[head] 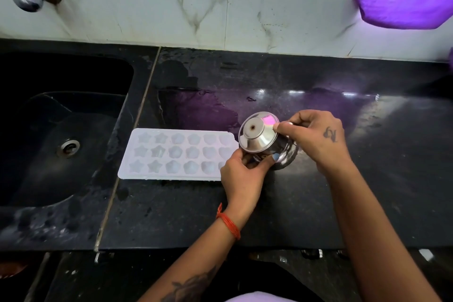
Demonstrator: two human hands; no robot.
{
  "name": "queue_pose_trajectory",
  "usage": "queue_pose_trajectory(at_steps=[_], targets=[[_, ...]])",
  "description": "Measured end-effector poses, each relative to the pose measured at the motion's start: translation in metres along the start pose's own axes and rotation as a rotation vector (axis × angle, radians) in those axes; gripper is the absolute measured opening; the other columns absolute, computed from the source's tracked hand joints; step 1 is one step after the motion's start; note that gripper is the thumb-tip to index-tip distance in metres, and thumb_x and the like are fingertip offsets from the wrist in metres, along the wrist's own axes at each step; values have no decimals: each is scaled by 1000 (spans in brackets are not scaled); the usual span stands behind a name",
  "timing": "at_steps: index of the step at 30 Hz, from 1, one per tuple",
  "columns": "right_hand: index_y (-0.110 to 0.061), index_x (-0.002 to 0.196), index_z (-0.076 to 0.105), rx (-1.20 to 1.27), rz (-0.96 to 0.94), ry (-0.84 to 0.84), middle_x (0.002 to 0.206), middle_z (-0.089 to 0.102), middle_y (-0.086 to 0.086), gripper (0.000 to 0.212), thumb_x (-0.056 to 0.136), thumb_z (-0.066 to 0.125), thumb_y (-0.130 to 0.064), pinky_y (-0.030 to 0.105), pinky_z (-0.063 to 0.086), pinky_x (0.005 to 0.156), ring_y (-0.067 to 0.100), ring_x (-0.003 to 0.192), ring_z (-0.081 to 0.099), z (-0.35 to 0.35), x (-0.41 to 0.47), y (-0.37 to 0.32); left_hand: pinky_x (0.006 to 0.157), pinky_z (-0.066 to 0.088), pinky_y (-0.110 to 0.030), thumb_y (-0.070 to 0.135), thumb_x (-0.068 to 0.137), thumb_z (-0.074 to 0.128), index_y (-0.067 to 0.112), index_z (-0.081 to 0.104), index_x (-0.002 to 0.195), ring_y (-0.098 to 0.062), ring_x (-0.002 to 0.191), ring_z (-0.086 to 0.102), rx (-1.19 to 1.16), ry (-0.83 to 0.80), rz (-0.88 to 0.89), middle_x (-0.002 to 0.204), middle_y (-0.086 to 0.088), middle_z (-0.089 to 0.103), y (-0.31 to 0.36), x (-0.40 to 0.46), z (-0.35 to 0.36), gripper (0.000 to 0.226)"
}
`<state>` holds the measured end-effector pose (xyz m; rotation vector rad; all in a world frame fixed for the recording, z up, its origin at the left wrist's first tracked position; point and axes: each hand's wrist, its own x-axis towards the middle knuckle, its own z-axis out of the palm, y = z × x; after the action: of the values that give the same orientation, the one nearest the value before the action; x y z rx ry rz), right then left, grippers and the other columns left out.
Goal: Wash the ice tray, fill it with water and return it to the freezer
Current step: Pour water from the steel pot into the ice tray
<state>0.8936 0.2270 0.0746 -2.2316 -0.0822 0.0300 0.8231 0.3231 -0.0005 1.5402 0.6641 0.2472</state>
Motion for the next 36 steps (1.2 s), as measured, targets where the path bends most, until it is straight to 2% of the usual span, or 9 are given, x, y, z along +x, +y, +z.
queue_pose_trajectory(at_steps=[2, 5, 7, 10, 14, 18, 22, 29, 36], targets=[[-19, 58, 68, 38, 14, 7, 58, 67, -2, 19, 66, 78, -33, 44, 55, 71, 16, 63, 62, 1, 1, -1, 63, 45, -6, 33, 65, 85, 17, 71, 96, 5, 74, 65, 47, 14, 23, 87, 7, 74, 3, 1, -3, 38], [-19, 58, 68, 72, 7, 7, 58, 67, -2, 19, 65, 79, -34, 42, 54, 72, 16, 64, 63, 4, 1, -6, 69, 50, -14, 35, 63, 85, 18, 71, 95, 4, 77, 66, 77, 35, 42, 85, 9, 74, 7, 2, -10, 39], [-20, 58, 68, 81, -2, -1, 58, 67, -3, 20, 64, 79, -34, 42, 55, 72, 16, 65, 64, 8, 1, -11, 70, 51, -14, 35, 63, 86, 18, 72, 94, 11, 74, 64, 70, 49, 39, 80, 13, 73, 9, 4, -16, 39], [-20, 57, 67, 89, -33, -23, 58, 68, -2, 20, 63, 78, -36, 45, 56, 74, 19, 68, 66, 14, 2, -19, 69, 48, -9, 32, 63, 86, 20, 71, 95, 21, 69, 58, 44, 67, 42, 77, 19, 68, 13, 5, -25, 37], [-21, 60, 68, 93, -79, -65, 60, 68, -2, 20, 62, 76, -39, 47, 56, 75, 20, 70, 67, 26, 1, -32, 63, 43, -1, 26, 65, 86, 19, 69, 97, 24, 66, 57, -11, 92, 47, 78, 22, 64, 17, 5, -41, 36], [-19, 61, 68, 75, -144, -115, 60, 69, -2, 20, 64, 76, -37, 47, 56, 73, 20, 69, 68, 43, -2, -48, 69, 47, -6, 28, 65, 86, 25, 68, 94, 12, 74, 65, -38, 152, 34, 81, 20, 67, 18, 5, -62, 34], [-17, 62, 67, 40, -204, -159, 62, 69, -1, 19, 68, 77, -31, 43, 57, 72, 19, 69, 67, 60, -8, -65, 77, 54, -20, 26, 65, 86, 16, 70, 98, -1, 80, 70, -89, 211, 24, 91, 10, 74, 13, 6, -80, 37], [-15, 65, 67, -75, -309, -207, 61, 66, -2, 19, 71, 75, -31, 35, 52, 67, 17, 65, 63, 85, -20, -94, 87, 55, -36, 17, 67, 85, 11, 71, 100, -6, 82, 71, -253, 275, -8, 92, 3, 76, 5, 6, -105, 36], [-23, 60, 59, -200, -419, -263, 66, 66, 0, 21, 73, 70, -36, 35, 52, 66, 24, 71, 63, 107, -29, -112, 89, 55, -37, 6, 72, 79, 5, 69, 103, -12, 86, 72, -434, 291, -18, 97, -6, 75, -2, 6, -122, 32]])
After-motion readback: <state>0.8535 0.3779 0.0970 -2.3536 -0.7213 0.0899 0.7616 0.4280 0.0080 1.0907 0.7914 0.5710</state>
